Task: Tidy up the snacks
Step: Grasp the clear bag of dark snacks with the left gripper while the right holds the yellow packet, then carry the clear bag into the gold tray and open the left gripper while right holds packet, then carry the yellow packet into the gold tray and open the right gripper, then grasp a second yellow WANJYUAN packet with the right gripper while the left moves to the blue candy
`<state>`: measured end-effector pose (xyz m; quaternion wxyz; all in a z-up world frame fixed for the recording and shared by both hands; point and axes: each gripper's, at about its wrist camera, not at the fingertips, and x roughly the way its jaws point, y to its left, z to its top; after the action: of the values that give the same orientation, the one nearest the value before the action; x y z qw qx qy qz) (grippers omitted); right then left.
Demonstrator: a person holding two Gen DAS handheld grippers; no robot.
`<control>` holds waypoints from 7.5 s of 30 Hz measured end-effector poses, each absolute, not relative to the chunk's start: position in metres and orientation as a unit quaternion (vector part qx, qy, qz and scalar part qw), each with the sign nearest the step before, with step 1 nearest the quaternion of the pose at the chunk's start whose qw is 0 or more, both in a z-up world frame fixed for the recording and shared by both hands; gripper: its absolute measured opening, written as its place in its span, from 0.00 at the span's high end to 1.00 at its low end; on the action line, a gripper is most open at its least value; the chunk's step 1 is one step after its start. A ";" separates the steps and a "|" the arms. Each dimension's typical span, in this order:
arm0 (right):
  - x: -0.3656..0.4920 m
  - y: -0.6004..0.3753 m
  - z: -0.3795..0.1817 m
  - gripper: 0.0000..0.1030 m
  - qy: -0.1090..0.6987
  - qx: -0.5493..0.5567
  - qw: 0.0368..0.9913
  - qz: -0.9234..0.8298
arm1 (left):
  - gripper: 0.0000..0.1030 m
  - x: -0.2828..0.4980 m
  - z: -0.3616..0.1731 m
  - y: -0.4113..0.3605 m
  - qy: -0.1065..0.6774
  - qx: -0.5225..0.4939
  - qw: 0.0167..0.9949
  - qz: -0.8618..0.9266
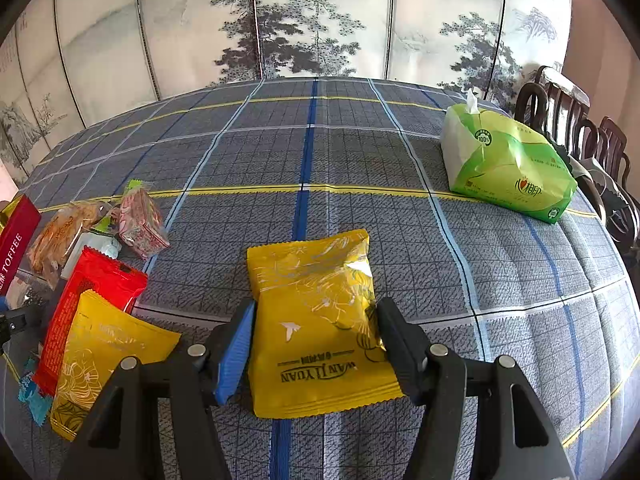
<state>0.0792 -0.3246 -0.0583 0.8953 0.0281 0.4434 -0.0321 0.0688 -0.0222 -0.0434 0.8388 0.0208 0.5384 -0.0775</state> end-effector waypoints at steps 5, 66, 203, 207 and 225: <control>0.080 -0.325 -0.059 0.38 0.443 0.025 0.895 -0.033 | 0.48 0.060 -0.033 -0.019 0.534 0.015 0.842 -0.081; 0.078 -0.326 -0.057 0.40 0.444 0.019 0.895 -0.043 | 0.43 0.048 -0.032 0.192 0.535 0.005 0.839 0.105; 0.044 -0.142 0.020 0.36 0.446 -0.045 0.886 0.120 | 0.07 -0.034 0.033 0.142 0.461 -0.007 0.884 0.078; 0.046 -0.192 0.007 0.36 0.464 -0.023 0.883 0.068 | 0.07 -0.028 0.030 0.113 0.466 0.008 0.884 0.047; 0.040 -0.246 -0.044 0.35 0.495 0.012 0.868 0.022 | 0.07 -0.014 0.010 0.023 0.489 0.048 0.870 -0.047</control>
<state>0.0400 -0.2462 -0.0444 0.8683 0.0117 0.4954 0.0222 -0.0136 0.0226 0.0100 0.8698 0.0485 0.4887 -0.0472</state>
